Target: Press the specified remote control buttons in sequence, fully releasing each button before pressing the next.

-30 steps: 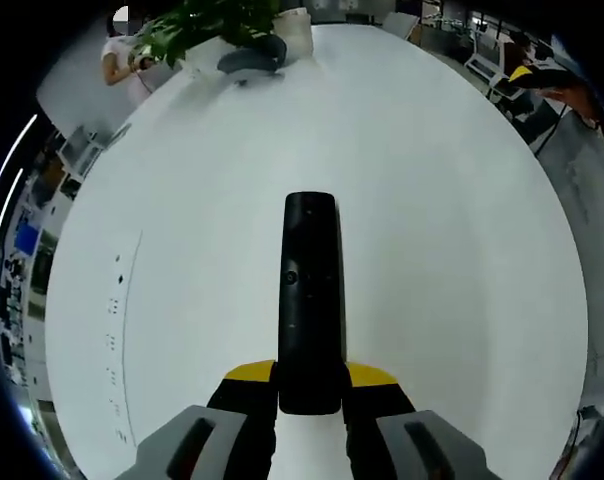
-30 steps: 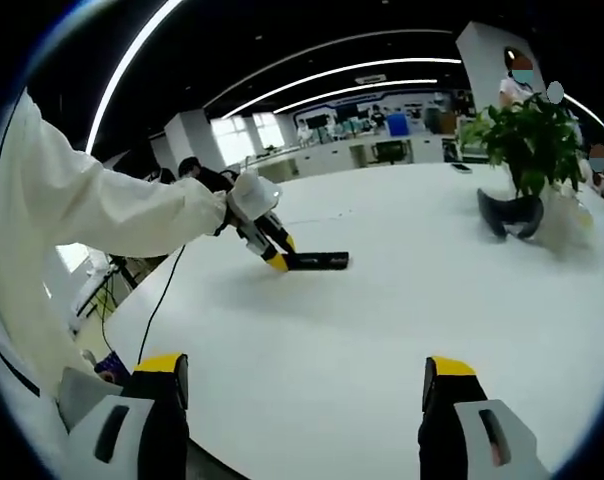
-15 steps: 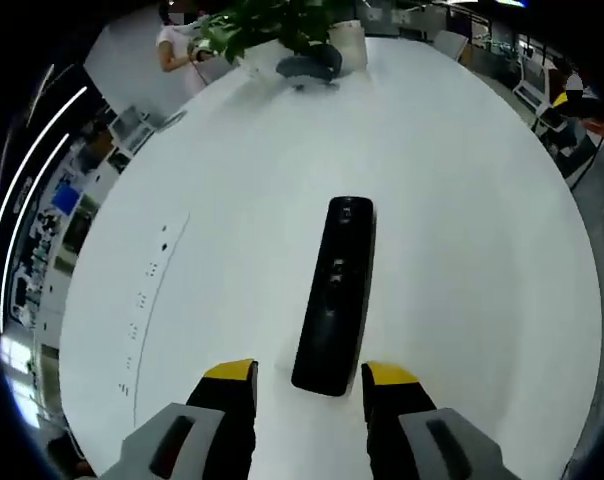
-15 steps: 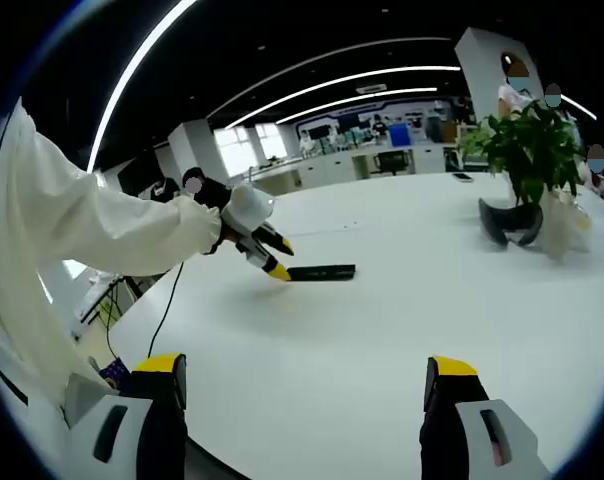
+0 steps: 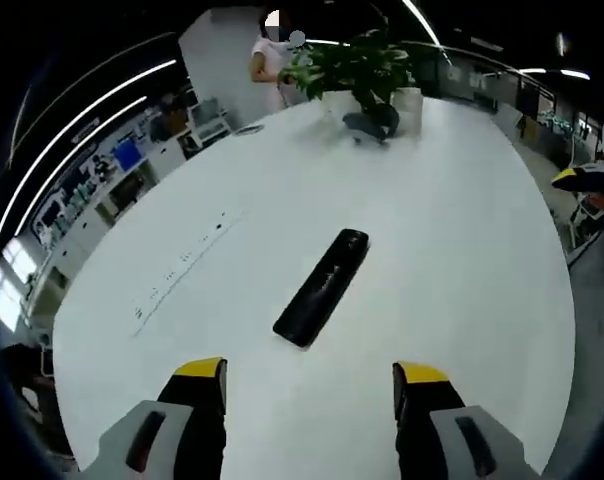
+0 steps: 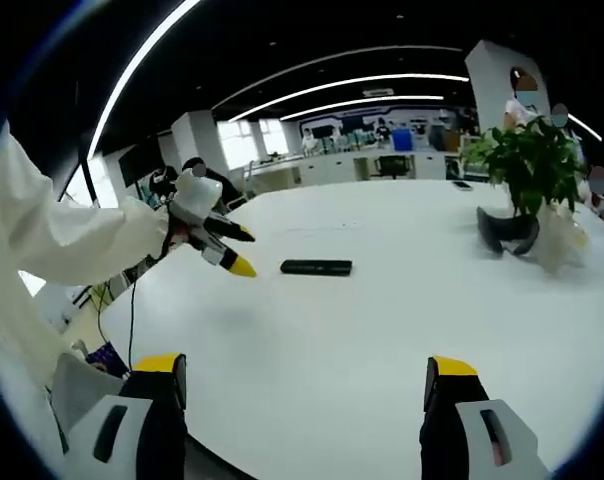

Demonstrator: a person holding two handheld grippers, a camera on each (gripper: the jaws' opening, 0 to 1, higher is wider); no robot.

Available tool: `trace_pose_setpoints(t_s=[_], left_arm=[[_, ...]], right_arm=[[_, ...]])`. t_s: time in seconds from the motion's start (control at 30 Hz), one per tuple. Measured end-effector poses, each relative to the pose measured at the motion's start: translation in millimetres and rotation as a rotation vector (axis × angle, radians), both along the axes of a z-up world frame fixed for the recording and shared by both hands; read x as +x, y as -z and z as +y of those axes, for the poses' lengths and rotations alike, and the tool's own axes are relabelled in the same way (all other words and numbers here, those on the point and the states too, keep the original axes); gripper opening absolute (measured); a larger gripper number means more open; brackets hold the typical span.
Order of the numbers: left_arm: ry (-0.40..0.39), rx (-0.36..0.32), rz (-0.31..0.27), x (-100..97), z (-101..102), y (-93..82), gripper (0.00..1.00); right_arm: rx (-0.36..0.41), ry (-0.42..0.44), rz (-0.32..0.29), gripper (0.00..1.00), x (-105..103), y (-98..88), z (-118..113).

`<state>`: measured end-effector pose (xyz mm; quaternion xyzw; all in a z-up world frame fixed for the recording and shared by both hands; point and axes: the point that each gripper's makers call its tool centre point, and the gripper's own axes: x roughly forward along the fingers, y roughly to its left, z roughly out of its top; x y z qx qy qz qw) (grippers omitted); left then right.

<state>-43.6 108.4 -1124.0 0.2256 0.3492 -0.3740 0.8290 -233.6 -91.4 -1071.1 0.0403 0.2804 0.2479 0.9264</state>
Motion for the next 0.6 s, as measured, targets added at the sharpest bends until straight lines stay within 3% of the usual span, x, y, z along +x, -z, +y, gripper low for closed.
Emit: trace_pose_setpoints(t_s=[0.33, 0.6], left_arm=[[-0.11, -0.135, -0.092, -45.8, 10.8, -29.4, 0.83], [-0.206, -0.251, -0.102, -92.7, 17.3, -48.0, 0.89]], right_arm=[[0.017, -0.01, -0.05, 0.99, -9.8, -17.9, 9.1], [0.004, -0.012, -0.064, 0.99, -17.5, -20.4, 7.8]])
